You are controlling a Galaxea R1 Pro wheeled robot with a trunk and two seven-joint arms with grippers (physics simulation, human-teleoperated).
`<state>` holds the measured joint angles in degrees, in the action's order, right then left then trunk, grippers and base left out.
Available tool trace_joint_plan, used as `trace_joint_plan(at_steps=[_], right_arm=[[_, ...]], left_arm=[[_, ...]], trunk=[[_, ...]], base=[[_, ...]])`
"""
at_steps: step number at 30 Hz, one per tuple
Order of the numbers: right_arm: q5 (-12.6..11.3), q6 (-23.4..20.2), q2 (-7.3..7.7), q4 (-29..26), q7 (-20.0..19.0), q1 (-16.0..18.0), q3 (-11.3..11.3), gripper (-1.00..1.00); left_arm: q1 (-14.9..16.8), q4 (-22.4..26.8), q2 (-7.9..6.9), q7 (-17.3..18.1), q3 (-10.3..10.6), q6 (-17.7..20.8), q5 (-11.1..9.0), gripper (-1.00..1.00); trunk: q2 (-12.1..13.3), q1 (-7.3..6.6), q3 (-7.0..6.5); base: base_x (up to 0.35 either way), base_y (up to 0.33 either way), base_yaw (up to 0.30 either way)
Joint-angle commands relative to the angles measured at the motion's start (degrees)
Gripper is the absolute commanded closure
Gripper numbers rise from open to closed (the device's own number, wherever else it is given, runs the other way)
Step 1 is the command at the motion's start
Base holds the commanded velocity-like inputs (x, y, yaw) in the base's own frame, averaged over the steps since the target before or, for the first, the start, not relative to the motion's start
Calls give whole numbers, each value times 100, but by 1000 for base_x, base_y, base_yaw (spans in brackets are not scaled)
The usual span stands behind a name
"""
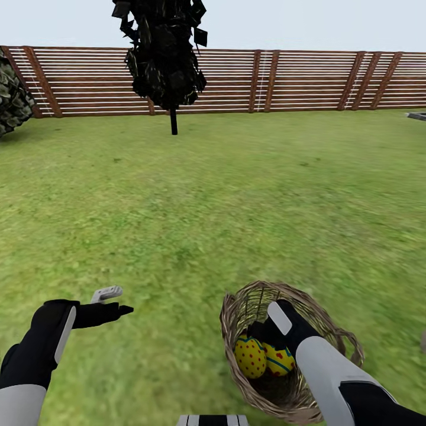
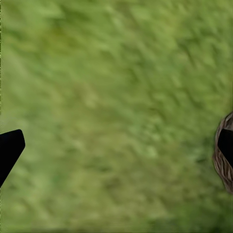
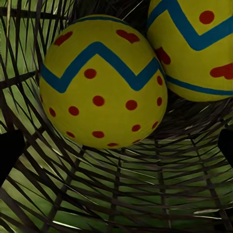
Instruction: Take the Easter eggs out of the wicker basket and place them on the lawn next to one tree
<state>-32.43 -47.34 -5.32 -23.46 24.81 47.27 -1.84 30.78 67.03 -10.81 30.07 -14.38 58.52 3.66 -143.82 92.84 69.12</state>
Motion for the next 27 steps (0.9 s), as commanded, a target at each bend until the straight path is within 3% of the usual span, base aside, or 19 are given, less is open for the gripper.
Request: trace_joint_plan(at_steps=[1, 24, 27], right_arm=[[-45, -9, -4, -9, 51, 1, -19, -100], [-36, 14, -4, -9, 51, 0, -10, -100], [-36, 18, -14, -9, 51, -1, -10, -100]], left_arm=[[3, 4, 1, 44, -9, 25, 39, -100], [4, 11, 8, 44, -5, 28, 39, -100], [5, 12, 8, 43, -4, 28, 39, -100]], trunk=[[-2, -1, 5], [-2, -1, 5], [-6, 7, 71]], base=[[0, 40, 0], [0, 38, 0], [0, 0, 0]])
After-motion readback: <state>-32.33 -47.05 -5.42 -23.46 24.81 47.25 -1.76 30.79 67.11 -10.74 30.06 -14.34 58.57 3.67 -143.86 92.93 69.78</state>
